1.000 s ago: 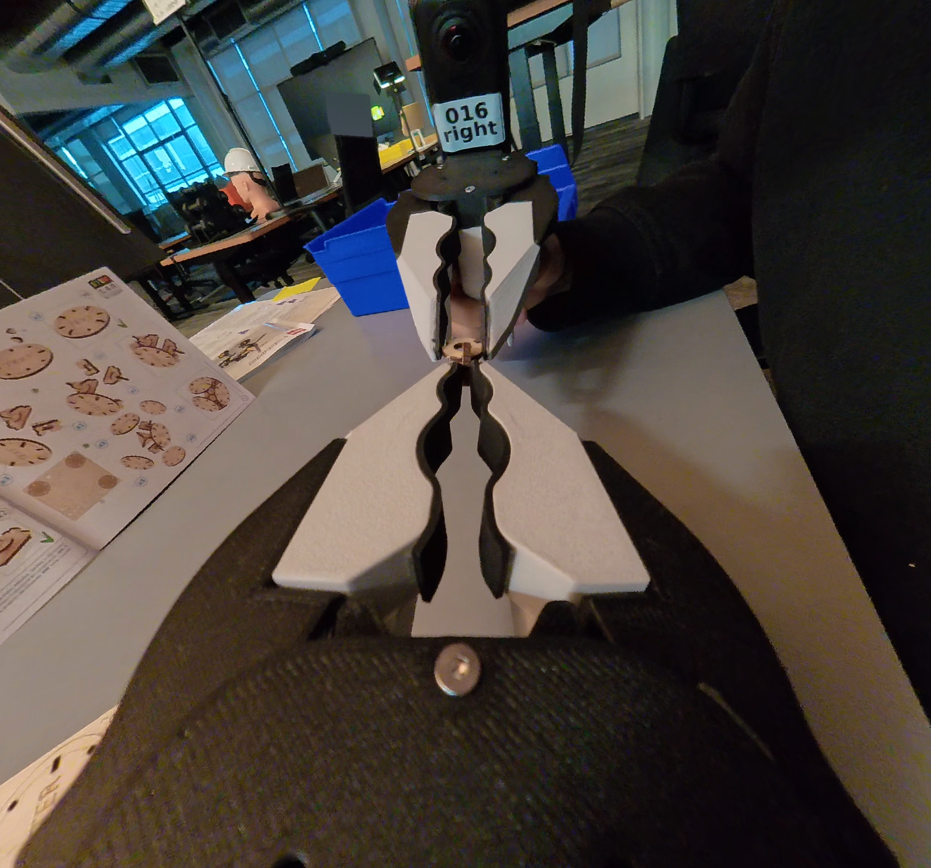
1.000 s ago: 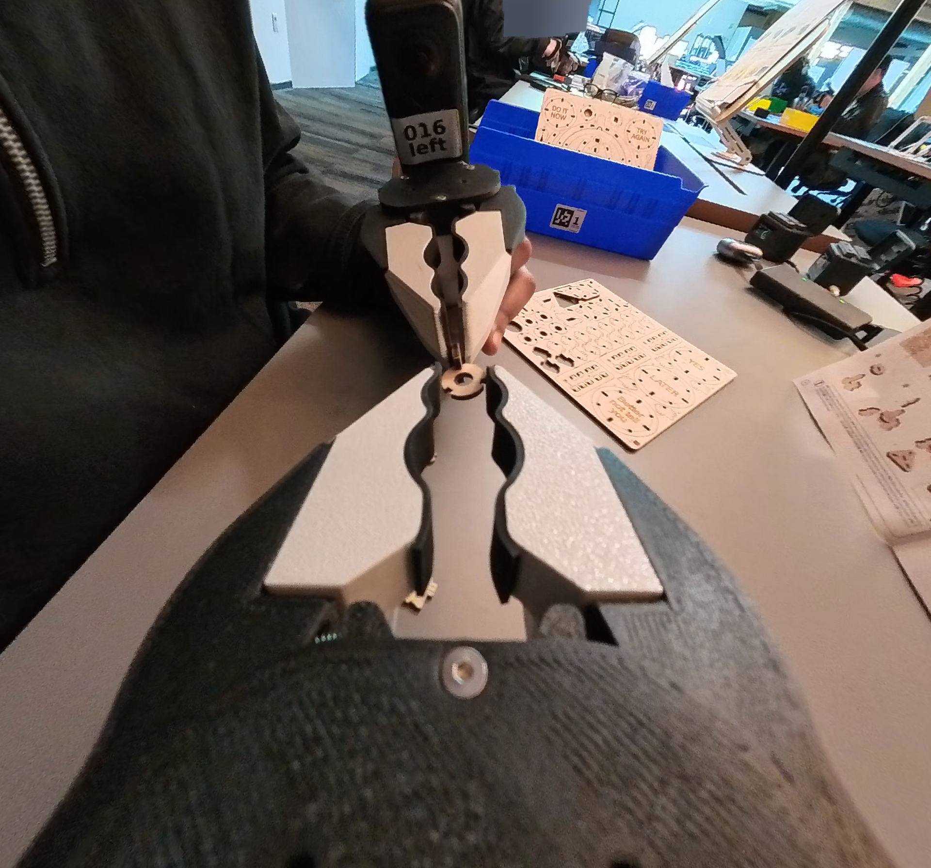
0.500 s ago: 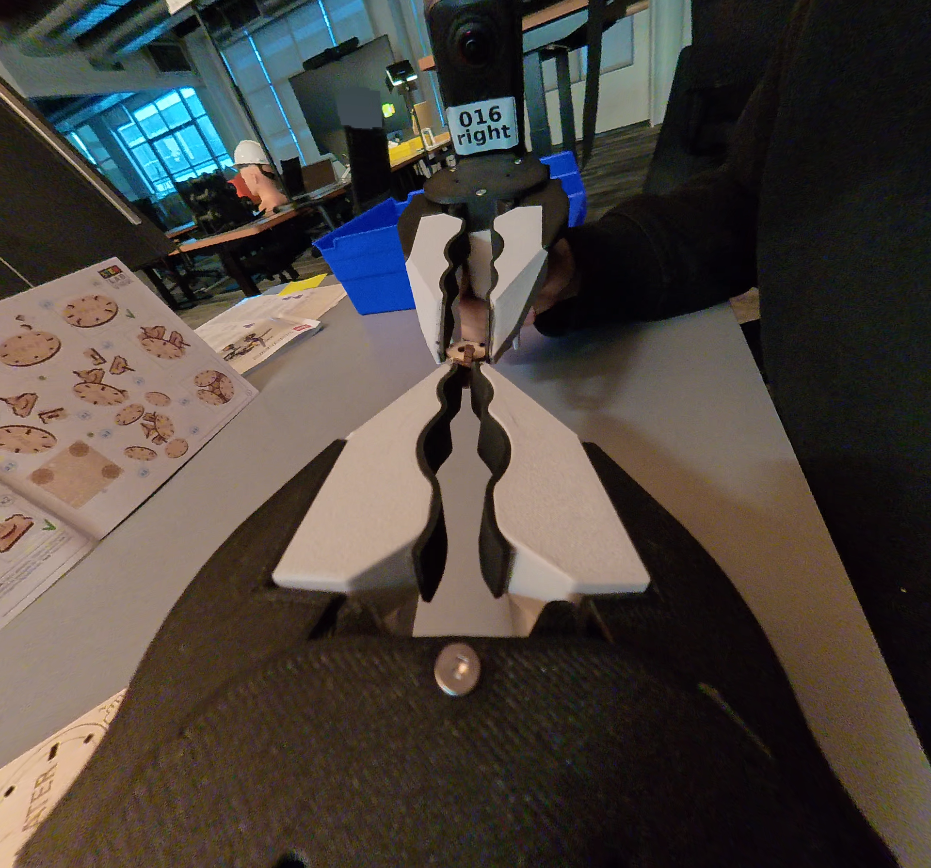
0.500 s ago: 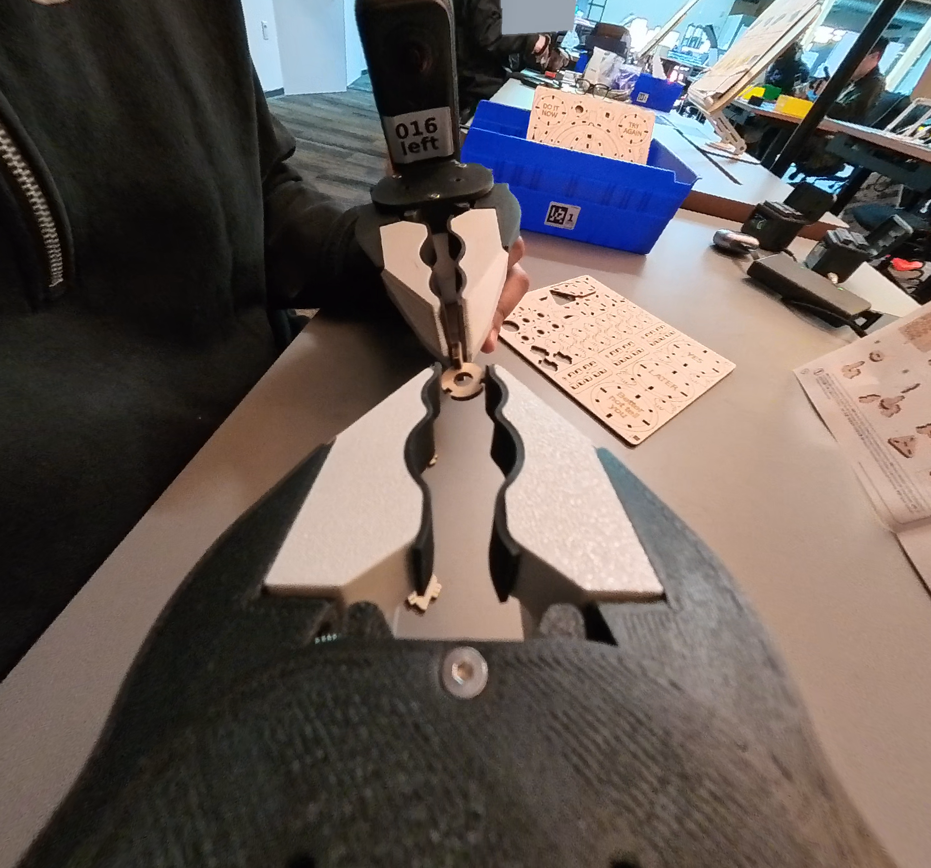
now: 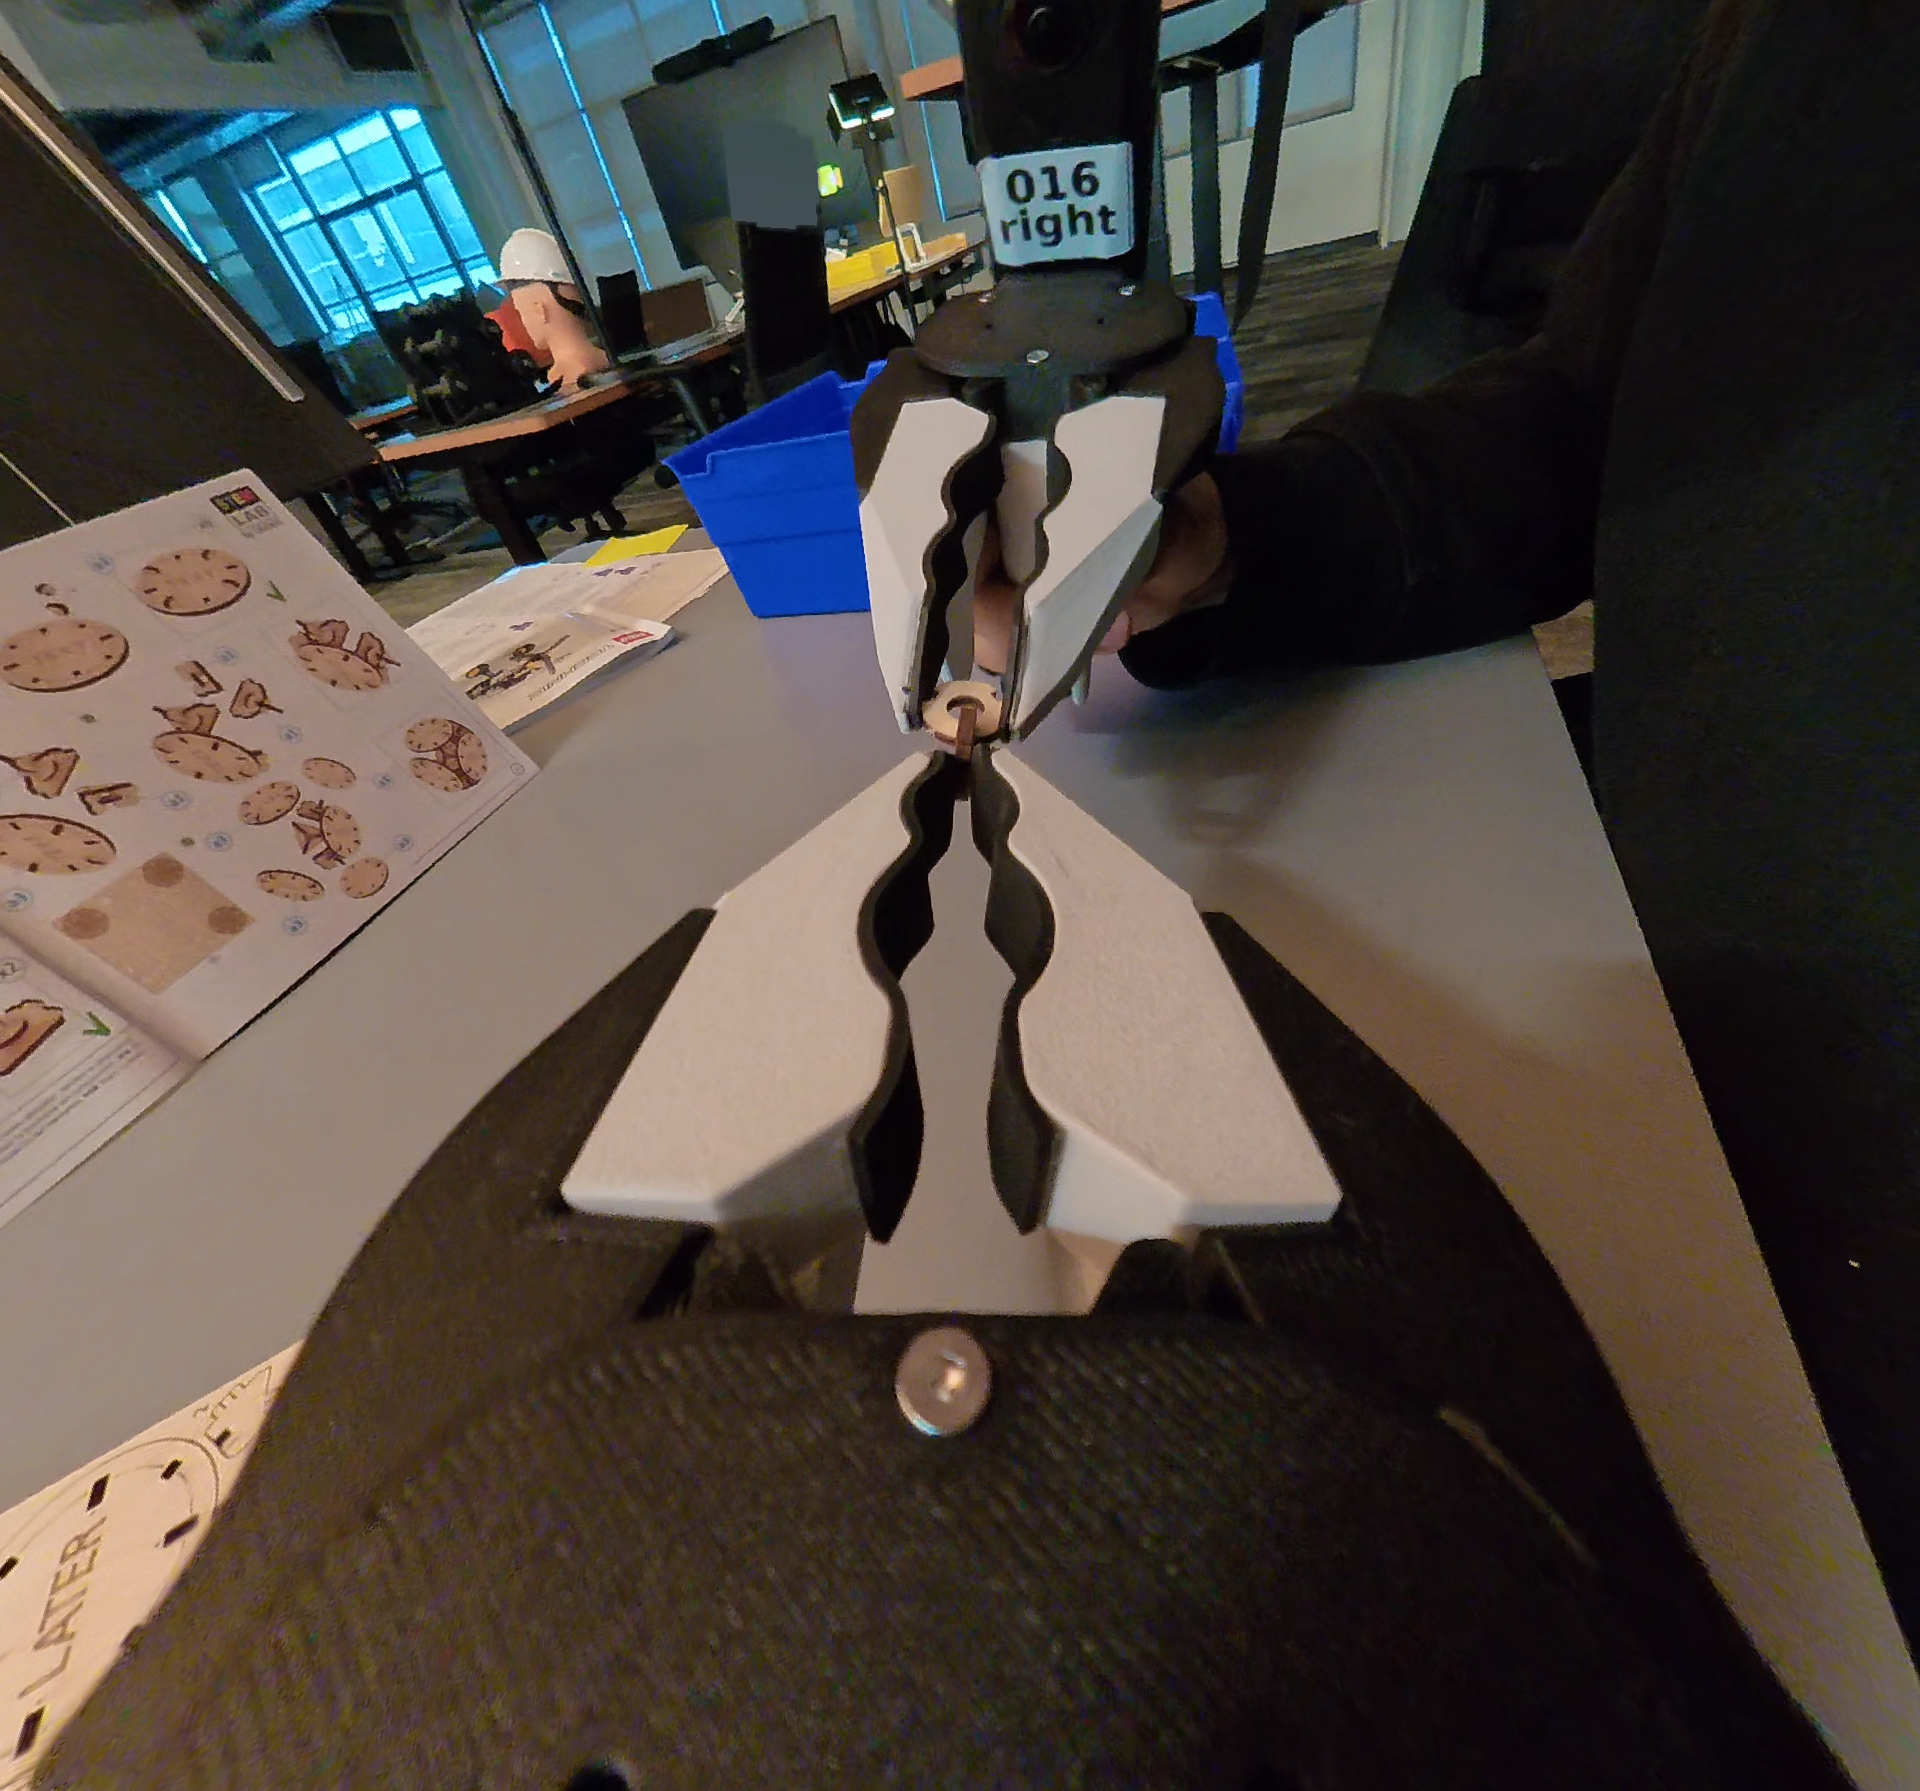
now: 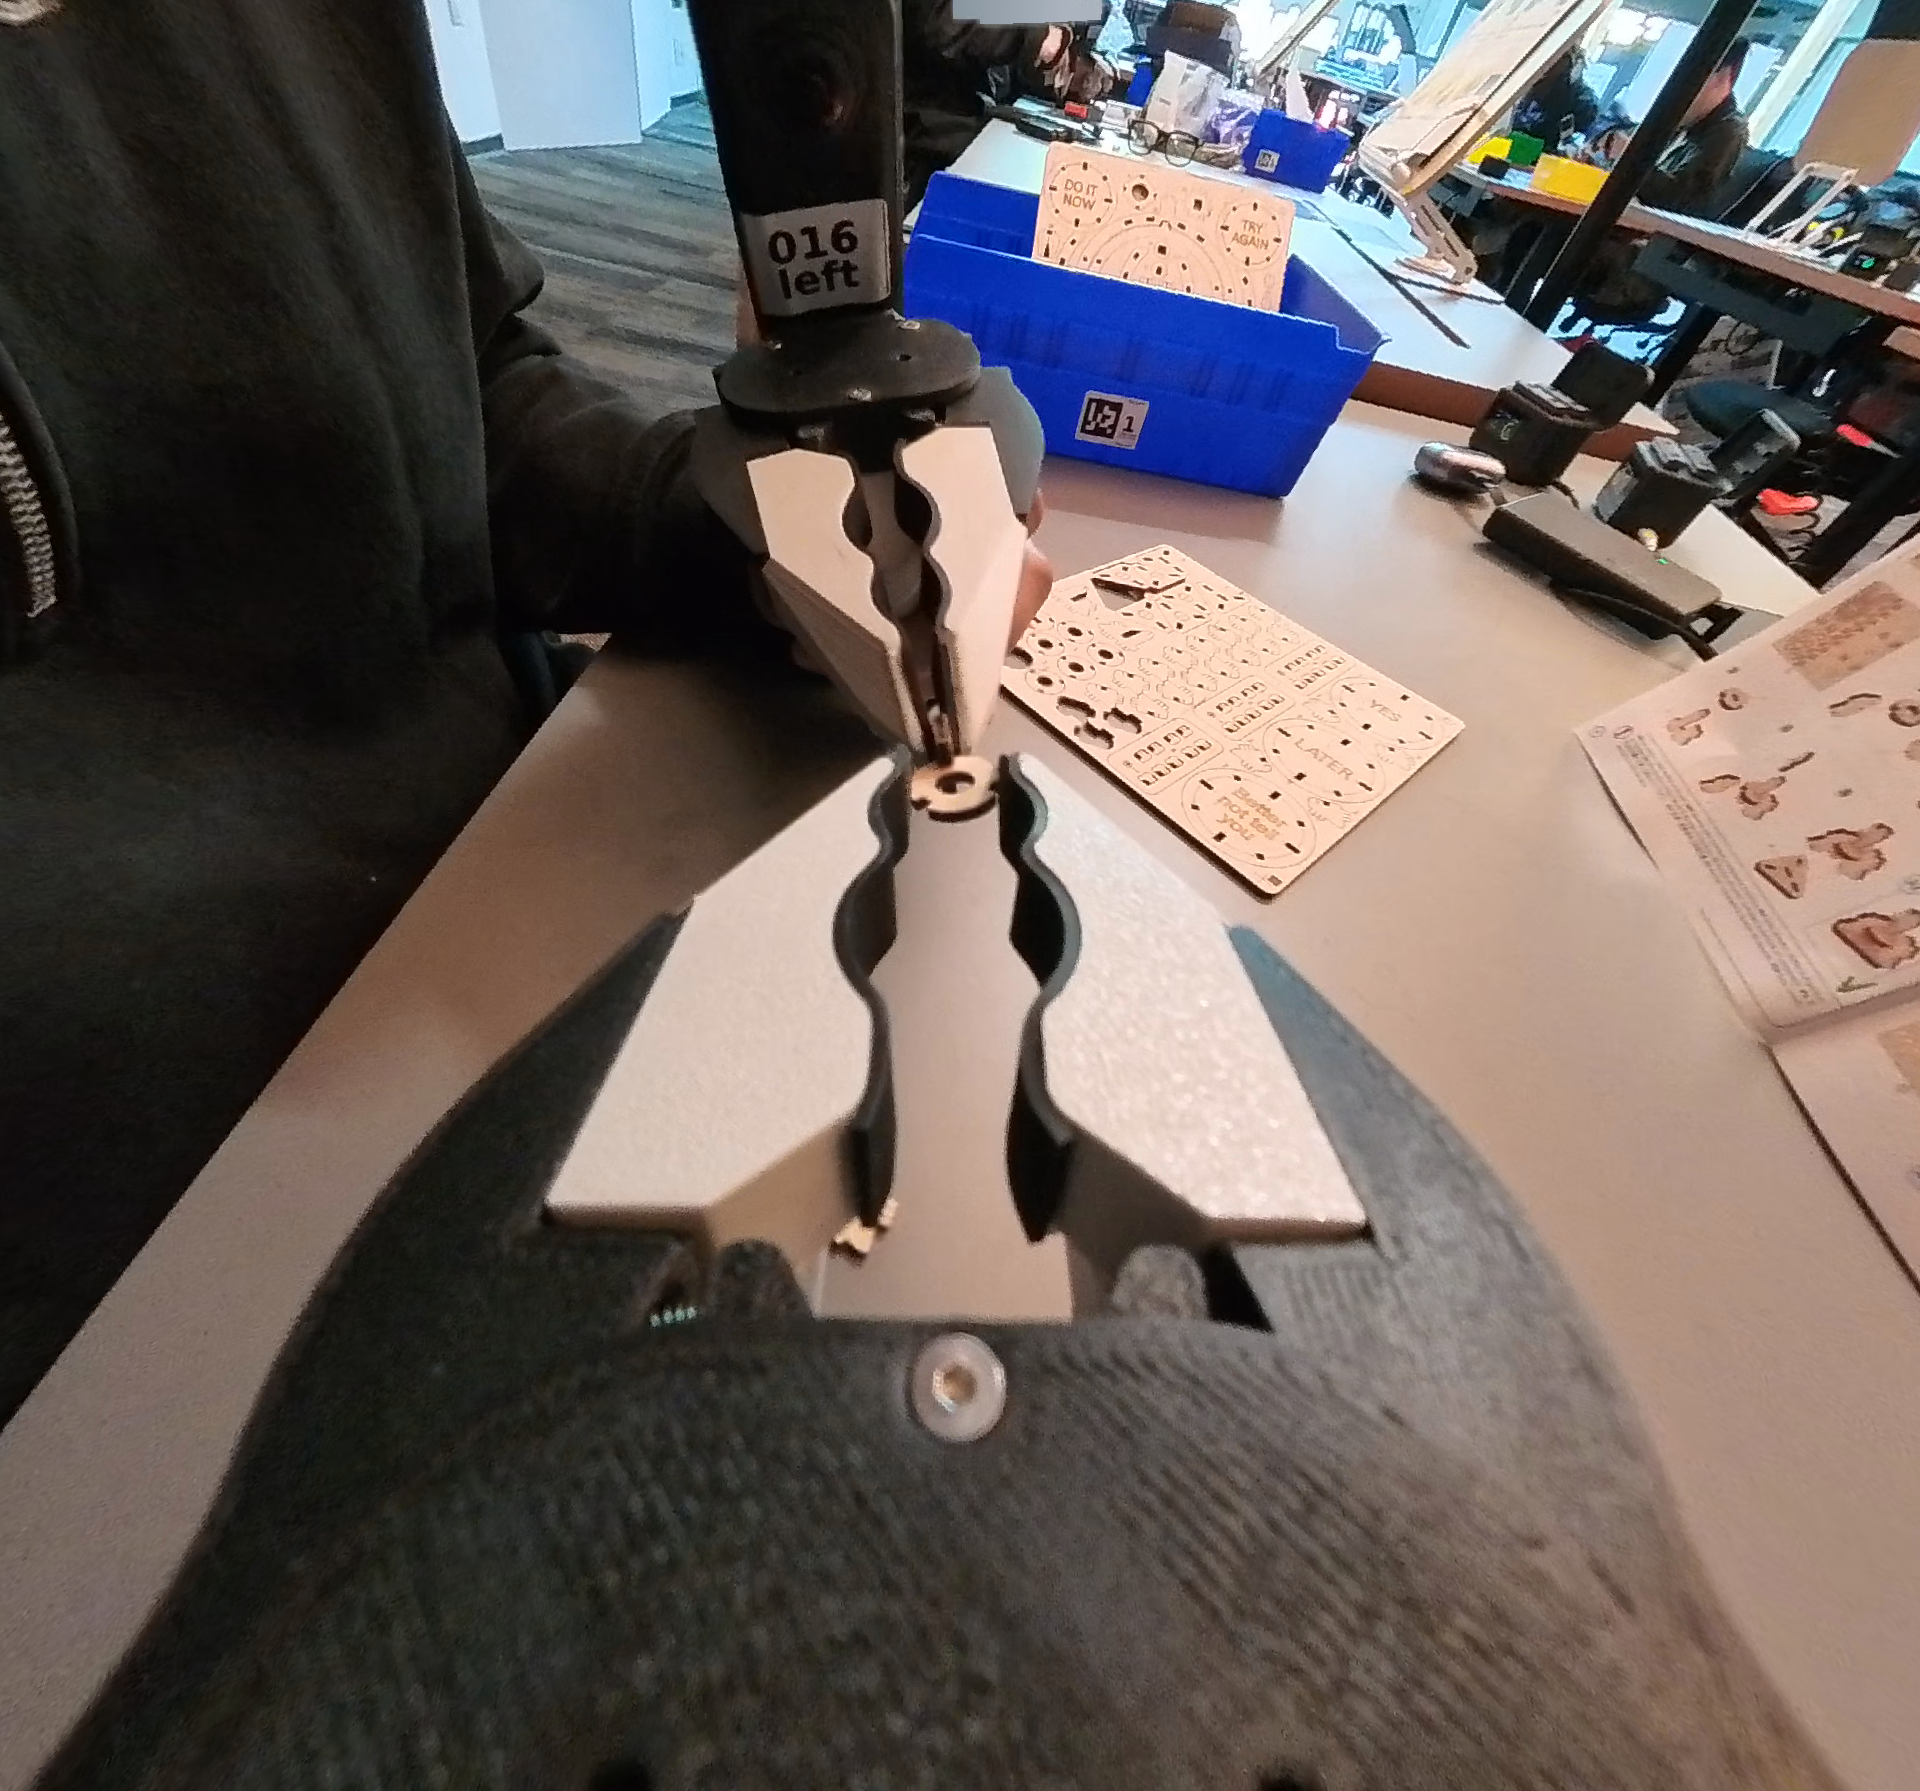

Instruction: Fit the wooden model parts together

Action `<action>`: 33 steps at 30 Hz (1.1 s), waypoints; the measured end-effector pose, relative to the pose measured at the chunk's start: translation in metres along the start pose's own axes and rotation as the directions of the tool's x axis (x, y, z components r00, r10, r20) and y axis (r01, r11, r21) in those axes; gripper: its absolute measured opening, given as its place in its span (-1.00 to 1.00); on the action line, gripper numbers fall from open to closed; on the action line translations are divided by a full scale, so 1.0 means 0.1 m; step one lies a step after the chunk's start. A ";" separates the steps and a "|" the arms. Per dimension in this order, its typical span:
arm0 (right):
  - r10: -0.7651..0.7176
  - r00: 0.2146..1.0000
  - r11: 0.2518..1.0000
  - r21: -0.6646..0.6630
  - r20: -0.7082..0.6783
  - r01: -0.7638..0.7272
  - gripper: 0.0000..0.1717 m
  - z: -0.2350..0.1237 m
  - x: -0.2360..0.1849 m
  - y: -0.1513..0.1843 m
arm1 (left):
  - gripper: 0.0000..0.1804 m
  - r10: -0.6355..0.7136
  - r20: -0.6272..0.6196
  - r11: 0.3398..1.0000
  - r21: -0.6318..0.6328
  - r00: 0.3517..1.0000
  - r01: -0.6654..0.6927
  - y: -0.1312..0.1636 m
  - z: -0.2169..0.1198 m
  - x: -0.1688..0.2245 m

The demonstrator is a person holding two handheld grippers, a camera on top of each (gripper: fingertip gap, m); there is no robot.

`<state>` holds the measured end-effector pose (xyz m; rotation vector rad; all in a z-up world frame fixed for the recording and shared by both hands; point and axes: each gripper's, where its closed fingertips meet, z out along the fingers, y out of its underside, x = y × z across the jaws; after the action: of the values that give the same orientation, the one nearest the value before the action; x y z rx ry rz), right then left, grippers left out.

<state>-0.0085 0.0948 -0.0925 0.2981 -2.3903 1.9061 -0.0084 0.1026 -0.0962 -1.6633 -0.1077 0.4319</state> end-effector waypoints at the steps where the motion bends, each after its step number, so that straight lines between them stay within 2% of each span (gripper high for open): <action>1: -0.004 1.000 1.000 -0.004 -0.003 0.004 -0.83 0.00 0.00 0.01 | -0.99 -0.007 0.001 1.000 -0.003 1.000 0.007 0.00 0.00 0.00; 8: -0.013 1.000 1.000 0.013 -0.022 0.013 -0.82 0.03 0.05 0.02 | -0.99 -0.063 -0.013 0.998 0.002 0.998 0.063 0.02 -0.01 -0.05; 11: -0.045 0.998 0.999 0.021 -0.044 0.046 -0.46 0.03 0.07 0.00 | -0.99 -0.128 -0.019 0.992 0.005 0.992 0.128 0.03 -0.02 -0.10; 14: -0.053 0.997 0.998 0.027 -0.061 0.055 -0.41 0.00 0.11 -0.01 | -0.99 -0.279 -0.056 0.959 0.031 0.959 0.280 0.01 -0.05 -0.17; 19: -0.164 0.978 0.986 0.000 -0.126 0.165 -0.55 -0.01 0.15 0.01 | -0.99 -0.578 -0.197 0.811 -0.029 0.792 0.584 0.08 -0.05 -0.18; 23: -0.297 0.944 0.954 -0.087 -0.147 0.286 -0.75 0.02 0.12 0.09 | -0.99 -0.687 -0.255 0.716 -0.080 0.680 0.694 0.12 -0.04 -0.16; 27: -0.347 0.926 0.935 -0.125 -0.150 0.330 -0.91 0.02 0.11 0.12 | -0.99 -0.769 -0.323 0.611 -0.115 0.552 0.783 0.11 -0.06 -0.13; 29: -0.354 0.923 0.932 -0.132 -0.151 0.336 -0.94 0.02 0.11 0.13 | -0.99 -0.783 -0.352 0.585 -0.137 0.513 0.799 0.10 -0.06 -0.10; 33: -0.369 0.918 0.926 -0.138 -0.143 0.351 -0.98 0.03 0.09 0.13 | -0.99 -0.800 -0.359 0.559 -0.154 0.481 0.815 0.12 -0.06 -0.09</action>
<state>-0.0197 0.0935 -0.1045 0.5101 -2.1407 1.5653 -0.0166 0.0924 -0.1050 -1.4264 -0.5668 -0.6445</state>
